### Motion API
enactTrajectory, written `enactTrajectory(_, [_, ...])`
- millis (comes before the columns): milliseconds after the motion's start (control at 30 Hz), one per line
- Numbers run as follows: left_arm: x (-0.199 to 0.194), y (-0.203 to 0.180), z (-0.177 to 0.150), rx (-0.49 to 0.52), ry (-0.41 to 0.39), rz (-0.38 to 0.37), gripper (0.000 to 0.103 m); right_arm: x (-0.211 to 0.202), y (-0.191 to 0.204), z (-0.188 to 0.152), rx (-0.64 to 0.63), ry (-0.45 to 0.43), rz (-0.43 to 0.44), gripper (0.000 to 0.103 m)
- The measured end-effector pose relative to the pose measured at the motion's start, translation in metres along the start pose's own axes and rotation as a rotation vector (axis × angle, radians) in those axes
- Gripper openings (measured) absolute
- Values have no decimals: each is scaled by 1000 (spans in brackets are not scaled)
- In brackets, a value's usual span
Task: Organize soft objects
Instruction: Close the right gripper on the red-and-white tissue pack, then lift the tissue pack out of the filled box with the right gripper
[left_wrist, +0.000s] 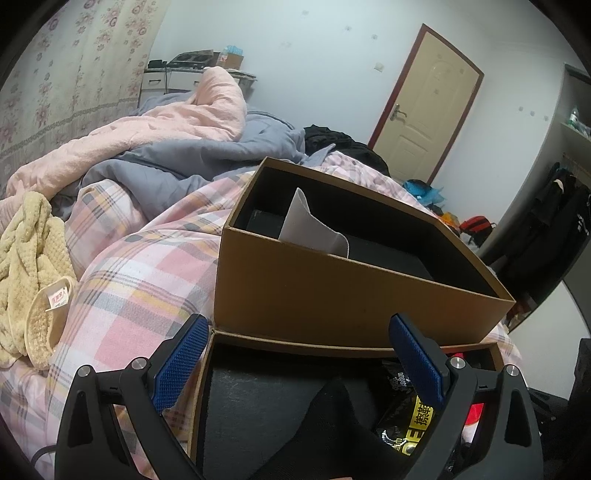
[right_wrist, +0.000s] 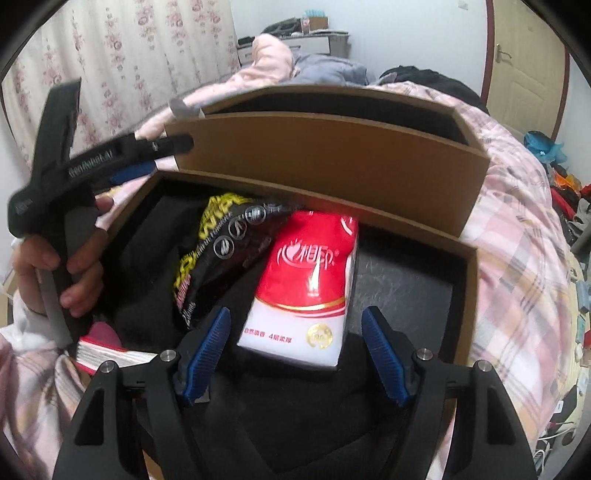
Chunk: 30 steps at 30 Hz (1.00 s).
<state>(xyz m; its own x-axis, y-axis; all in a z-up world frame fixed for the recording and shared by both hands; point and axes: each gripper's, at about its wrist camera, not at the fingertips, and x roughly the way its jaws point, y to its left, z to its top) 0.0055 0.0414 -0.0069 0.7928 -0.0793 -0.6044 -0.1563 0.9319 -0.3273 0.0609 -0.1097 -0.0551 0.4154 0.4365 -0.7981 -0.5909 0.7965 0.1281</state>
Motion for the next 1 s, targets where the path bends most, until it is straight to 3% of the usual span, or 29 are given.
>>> enactTrajectory(67, [0, 0, 0, 0, 0, 1, 97, -2, -2, -2, 4, 0, 1, 63])
enactTrajectory(100, [0, 0, 0, 0, 1, 1, 97, -2, -3, -2, 11, 2, 11, 54])
enactTrajectory(333, [0, 0, 0, -1, -2, -1, 97, -14, -5, -4, 26, -26, 17, 49])
enactTrajectory(667, [-3, 1, -1, -9, -9, -4, 97, -63, -8, -9, 47, -156, 36, 38])
enactTrajectory(800, [-4, 1, -1, -15, -19, -7, 97, -54, -6, -3, 54, -167, 63, 36])
enactTrajectory(1000, [-3, 2, 0, -19, -16, -9, 97, -29, 0, 5, 12, -46, 55, 40])
